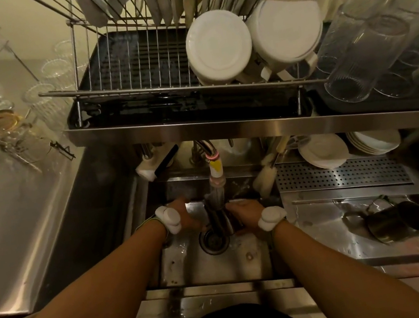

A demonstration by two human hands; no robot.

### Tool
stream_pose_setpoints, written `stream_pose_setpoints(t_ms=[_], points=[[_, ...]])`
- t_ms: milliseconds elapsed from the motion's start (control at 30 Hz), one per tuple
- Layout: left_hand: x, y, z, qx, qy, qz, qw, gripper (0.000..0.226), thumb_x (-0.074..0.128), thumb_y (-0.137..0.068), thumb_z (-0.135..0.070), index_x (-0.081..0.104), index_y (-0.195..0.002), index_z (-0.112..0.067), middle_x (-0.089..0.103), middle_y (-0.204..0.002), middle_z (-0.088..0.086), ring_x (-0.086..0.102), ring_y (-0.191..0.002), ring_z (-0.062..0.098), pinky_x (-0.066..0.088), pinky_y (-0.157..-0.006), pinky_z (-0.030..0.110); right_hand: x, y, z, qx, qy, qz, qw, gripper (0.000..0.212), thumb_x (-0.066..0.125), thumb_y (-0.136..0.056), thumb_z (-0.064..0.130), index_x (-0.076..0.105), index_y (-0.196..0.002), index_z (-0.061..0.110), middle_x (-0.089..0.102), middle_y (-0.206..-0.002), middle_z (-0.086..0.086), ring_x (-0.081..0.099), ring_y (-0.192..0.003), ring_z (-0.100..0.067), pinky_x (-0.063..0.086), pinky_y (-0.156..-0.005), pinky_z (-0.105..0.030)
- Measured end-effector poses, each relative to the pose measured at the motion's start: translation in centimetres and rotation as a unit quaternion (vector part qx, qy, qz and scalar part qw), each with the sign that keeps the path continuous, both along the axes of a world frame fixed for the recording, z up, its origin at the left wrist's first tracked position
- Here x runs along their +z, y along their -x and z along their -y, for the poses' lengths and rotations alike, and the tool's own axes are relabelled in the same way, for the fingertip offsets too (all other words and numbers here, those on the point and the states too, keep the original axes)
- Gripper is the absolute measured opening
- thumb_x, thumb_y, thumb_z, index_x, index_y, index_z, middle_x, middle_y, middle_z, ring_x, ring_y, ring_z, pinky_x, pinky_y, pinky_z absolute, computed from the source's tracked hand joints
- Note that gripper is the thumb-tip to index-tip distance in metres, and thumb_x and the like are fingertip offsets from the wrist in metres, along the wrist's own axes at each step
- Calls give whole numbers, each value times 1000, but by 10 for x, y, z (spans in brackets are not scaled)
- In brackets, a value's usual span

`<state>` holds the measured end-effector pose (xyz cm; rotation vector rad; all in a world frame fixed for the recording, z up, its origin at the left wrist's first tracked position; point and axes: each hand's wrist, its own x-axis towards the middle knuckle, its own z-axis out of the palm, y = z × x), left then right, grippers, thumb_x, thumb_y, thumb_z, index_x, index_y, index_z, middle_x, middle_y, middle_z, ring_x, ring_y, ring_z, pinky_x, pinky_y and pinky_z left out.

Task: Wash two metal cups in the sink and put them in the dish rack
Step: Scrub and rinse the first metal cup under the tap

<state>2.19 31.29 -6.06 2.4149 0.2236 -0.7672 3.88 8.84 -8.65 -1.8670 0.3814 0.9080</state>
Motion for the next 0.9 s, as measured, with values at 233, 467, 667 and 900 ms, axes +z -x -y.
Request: stream_pose_setpoints(t_ms=[233,467,667,900], points=[[-2,0,4,38,-3,-30,999,91,88,-62,-36,43,-138,-14,54,-135,10,55,-121,27,46,-101,35,16,5,-9,-41,-10,10,999,56,59,-89,51,66,-120,4,70,-110,-12,68,-108,-40,60,-86,-47],[-10,0,1,29,-7,-28,999,74,83,-71,-31,49,-133,-11,59,-124,5,59,-114,25,46,-79,22,14,6,-7,-66,-33,-6,997,46,64,-90,44,69,-117,6,73,-112,-16,71,-102,-38,59,-88,-51],[-8,1,4,20,-18,-32,999,83,85,-66,-39,45,-135,-16,56,-129,7,58,-114,24,50,-94,31,17,8,-10,-70,-34,-3,997,40,62,-94,37,67,-117,4,71,-111,-18,70,-99,-37,60,-86,-51],[-2,4,5,14,-29,-30,999,87,86,-63,-42,45,-135,-16,56,-130,7,57,-115,24,50,-96,34,2,11,-11,-80,-52,9,995,46,53,-102,33,60,-124,-7,61,-81,-6,61,-86,-32,55,-90,-58]])
